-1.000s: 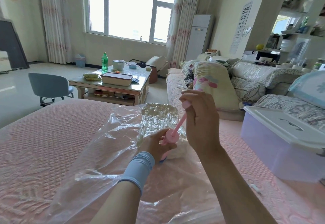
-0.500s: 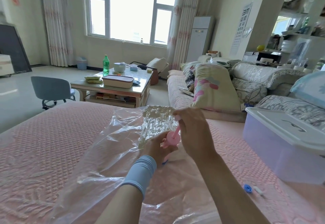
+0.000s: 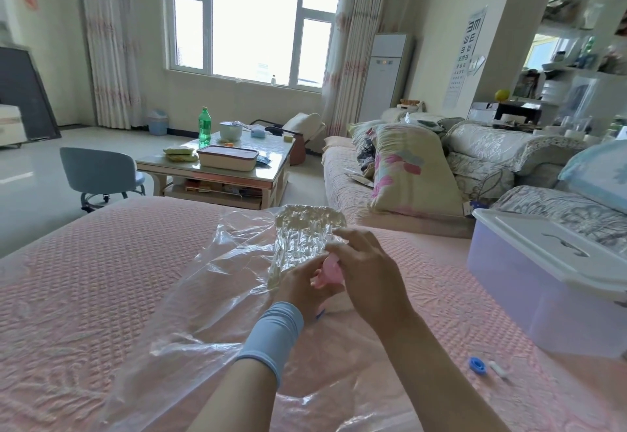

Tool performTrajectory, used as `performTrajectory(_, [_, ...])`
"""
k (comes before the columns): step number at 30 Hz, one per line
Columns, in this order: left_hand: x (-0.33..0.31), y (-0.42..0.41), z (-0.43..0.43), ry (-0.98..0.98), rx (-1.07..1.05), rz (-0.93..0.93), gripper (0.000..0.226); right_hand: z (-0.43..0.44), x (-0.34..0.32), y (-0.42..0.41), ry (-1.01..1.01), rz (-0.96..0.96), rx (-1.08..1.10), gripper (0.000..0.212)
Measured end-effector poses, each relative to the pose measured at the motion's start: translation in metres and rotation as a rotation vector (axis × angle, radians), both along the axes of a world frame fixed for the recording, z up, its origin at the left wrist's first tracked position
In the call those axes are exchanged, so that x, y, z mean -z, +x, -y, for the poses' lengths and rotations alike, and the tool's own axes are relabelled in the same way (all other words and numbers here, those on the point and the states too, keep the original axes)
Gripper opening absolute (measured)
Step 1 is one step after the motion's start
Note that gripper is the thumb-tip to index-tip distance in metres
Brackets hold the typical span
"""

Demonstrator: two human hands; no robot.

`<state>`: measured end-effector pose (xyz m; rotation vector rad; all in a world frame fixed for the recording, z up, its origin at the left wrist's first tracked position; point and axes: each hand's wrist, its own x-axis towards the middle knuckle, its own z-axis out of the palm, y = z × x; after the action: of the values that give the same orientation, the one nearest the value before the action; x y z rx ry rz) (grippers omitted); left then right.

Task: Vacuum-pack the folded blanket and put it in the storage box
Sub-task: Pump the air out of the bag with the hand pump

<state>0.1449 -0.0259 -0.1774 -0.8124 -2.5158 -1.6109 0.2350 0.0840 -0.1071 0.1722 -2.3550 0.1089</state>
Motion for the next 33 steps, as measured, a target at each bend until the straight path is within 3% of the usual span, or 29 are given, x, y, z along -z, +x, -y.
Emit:
performTrajectory(4, [-0.001, -0.002, 0.001, 0.021, 0.025, -0.006, 0.047, -0.001, -0.025, 0.006, 0.003, -0.363, -0.139, 0.022])
performTrajectory(6, [-0.001, -0.001, 0.0, 0.011, 0.023, -0.01, 0.049, -0.006, -0.026, 0.004, 0.0, -0.431, -0.126, 0.023])
performTrajectory(8, [-0.001, 0.0, -0.002, 0.007, 0.013, 0.0, 0.045, -0.008, -0.012, 0.0, -0.046, -0.37, -0.079, 0.023])
performTrajectory(12, [0.001, 0.003, -0.005, -0.015, -0.007, -0.013, 0.047, 0.0, 0.027, 0.0, -0.168, 0.07, -0.022, 0.025])
performTrajectory(15, [0.001, 0.002, -0.002, -0.011, 0.004, -0.001, 0.047, 0.003, 0.021, -0.001, -0.124, 0.1, -0.016, 0.026])
performTrajectory(18, [-0.001, -0.003, 0.001, 0.011, 0.044, 0.018, 0.038, 0.006, -0.009, 0.003, -0.087, -0.114, -0.059, 0.025])
performTrajectory(21, [-0.001, -0.005, 0.003, 0.015, 0.048, 0.01, 0.047, 0.003, -0.038, 0.008, -0.023, -0.41, -0.156, 0.019])
performTrajectory(24, [0.001, -0.005, 0.0, -0.021, 0.015, -0.005, 0.051, -0.004, -0.047, 0.003, -0.078, -0.534, -0.166, 0.023])
performTrajectory(27, [0.002, -0.003, -0.004, -0.06, -0.027, -0.007, 0.053, -0.001, -0.016, -0.001, -0.163, -0.365, -0.075, 0.023])
performTrajectory(30, [0.001, 0.0, -0.006, -0.111, -0.053, -0.041, 0.053, 0.002, 0.017, -0.003, -0.269, 0.028, -0.014, 0.024])
performTrajectory(33, [0.0, 0.002, -0.005, -0.095, -0.038, -0.031, 0.054, 0.003, 0.013, -0.002, -0.253, 0.1, -0.018, 0.022])
